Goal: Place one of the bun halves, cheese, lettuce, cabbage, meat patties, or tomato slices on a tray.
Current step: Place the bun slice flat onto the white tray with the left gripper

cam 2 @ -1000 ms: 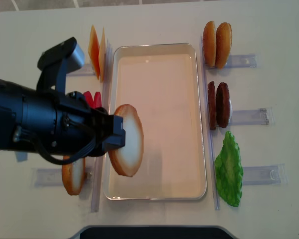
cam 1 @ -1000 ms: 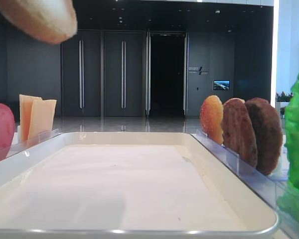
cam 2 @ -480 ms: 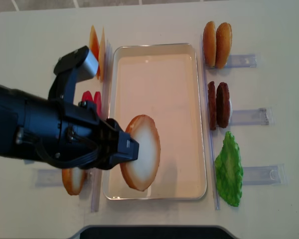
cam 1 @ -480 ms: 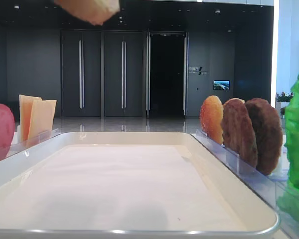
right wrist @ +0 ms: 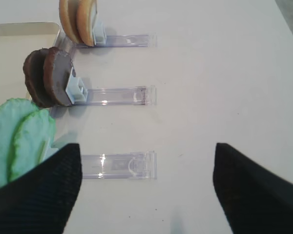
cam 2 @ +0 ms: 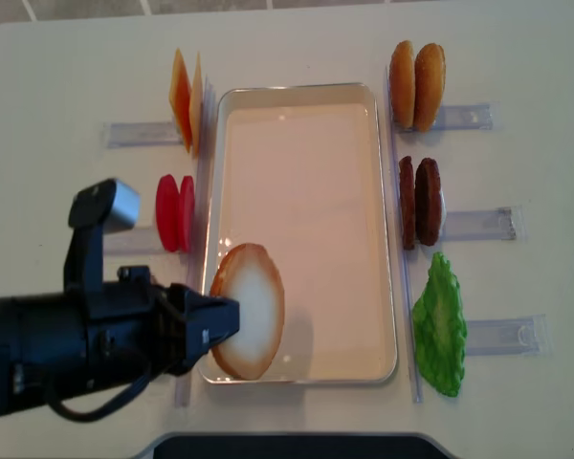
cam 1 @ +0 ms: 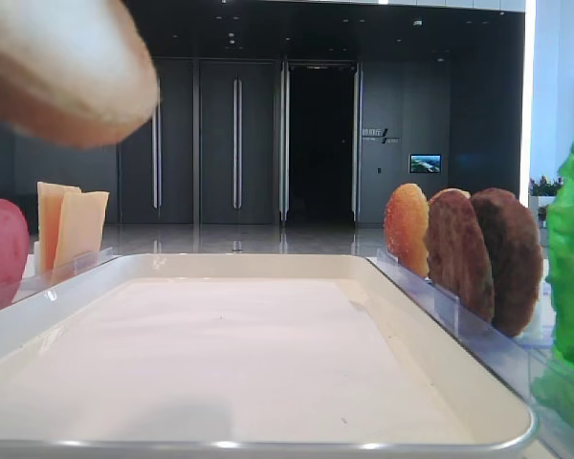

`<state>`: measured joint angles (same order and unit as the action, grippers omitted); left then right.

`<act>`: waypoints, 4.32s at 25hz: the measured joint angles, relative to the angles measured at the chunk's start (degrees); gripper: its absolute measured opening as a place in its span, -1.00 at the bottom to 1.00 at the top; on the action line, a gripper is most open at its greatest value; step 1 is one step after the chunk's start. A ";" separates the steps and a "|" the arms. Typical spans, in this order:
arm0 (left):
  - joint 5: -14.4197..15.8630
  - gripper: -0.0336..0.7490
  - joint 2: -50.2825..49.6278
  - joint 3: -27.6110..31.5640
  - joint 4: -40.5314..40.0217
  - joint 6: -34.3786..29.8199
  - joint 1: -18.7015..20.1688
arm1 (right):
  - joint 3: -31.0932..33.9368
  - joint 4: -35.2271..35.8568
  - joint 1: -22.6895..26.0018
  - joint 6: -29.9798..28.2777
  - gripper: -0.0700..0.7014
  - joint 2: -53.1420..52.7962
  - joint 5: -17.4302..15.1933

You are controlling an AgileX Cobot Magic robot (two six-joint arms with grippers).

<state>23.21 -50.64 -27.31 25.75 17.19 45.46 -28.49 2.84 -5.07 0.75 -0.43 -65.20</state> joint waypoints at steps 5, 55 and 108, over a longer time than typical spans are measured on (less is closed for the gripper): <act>-3.79 -0.58 2.01 2.74 1.08 0.05 0.00 | 0.00 0.00 0.00 0.00 0.62 0.00 0.00; 24.25 -0.59 -36.42 2.53 71.21 -96.21 -26.62 | 0.00 0.00 0.00 0.00 0.62 0.00 0.00; 18.30 -0.60 -51.29 -6.46 72.69 -86.28 -20.62 | 0.00 0.00 0.00 0.00 0.62 0.00 0.00</act>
<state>41.51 -101.93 -33.77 98.44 -69.09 24.83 -28.49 2.84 -5.07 0.75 -0.43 -65.20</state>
